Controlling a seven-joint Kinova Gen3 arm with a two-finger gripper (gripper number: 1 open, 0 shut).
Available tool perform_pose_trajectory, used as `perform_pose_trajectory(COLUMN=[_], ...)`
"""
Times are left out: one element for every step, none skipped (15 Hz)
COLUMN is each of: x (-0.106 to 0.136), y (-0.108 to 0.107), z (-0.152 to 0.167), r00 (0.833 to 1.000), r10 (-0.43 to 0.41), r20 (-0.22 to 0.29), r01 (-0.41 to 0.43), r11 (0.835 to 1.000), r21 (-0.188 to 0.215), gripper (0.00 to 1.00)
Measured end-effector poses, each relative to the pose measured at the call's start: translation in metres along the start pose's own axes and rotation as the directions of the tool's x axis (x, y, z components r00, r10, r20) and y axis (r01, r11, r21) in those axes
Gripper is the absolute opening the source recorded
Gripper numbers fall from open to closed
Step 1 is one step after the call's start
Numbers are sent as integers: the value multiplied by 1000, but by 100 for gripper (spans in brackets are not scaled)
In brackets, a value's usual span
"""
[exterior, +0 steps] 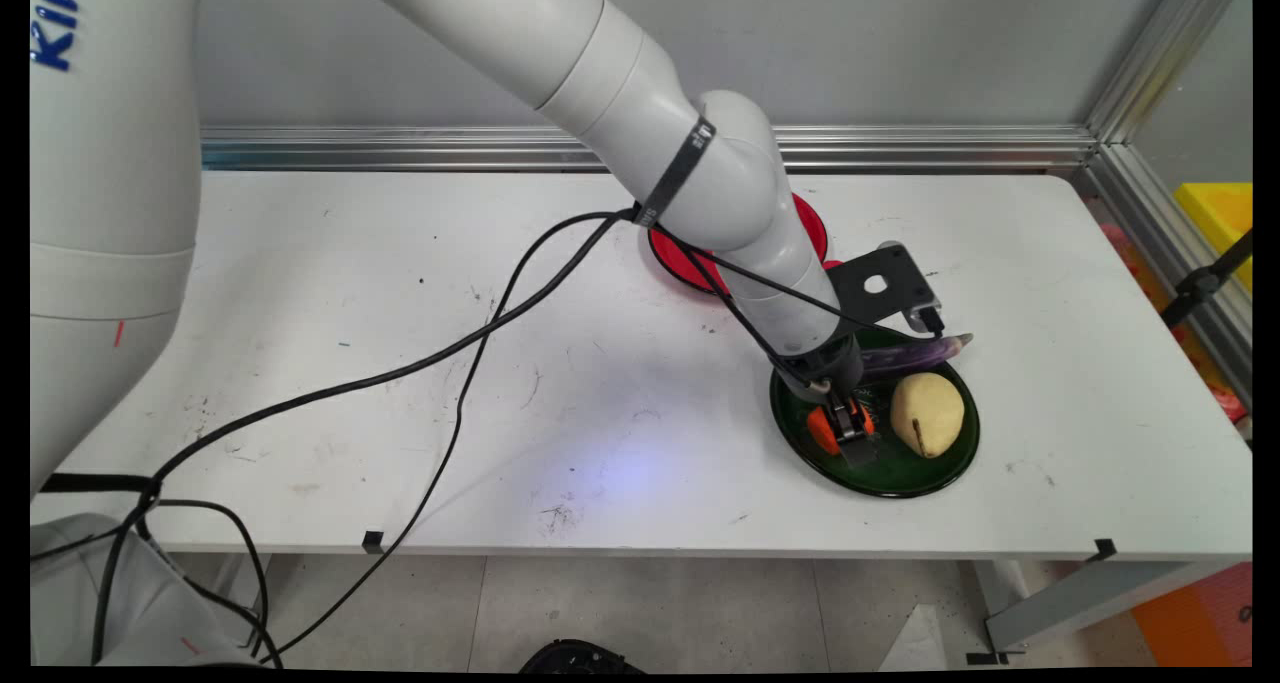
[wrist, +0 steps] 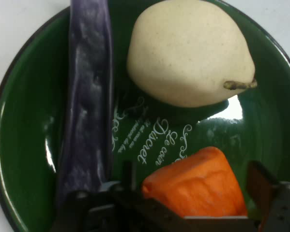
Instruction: Pick up the mandarin from the green plate, then place the picked object on the table
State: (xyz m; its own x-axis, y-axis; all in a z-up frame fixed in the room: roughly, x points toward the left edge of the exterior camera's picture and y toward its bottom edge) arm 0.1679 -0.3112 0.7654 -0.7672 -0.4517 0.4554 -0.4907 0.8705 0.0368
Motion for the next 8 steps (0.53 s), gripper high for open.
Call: perform_pose_trajectory(x=[0,1,2,2,3,3,4,4], y=[0,1,1,1,2,2,2,3], z=[1,1,0,-2,-5,-9,-15,-21], r00=[1000,1000,1000,1000,1000,1000,1000,999], r10=[1,4,9,12,16,18,21,23], r20=[2,2,0,-3,-6,-10,-17,-23], r01=[-1,-4,-9,-12,-16,-18,-21,-23], r11=[1000,1000,1000,1000,1000,1000,1000,1000], r21=[1,2,2,3,3,4,6,7], gripper=[0,0,0,0,0,0,0,0])
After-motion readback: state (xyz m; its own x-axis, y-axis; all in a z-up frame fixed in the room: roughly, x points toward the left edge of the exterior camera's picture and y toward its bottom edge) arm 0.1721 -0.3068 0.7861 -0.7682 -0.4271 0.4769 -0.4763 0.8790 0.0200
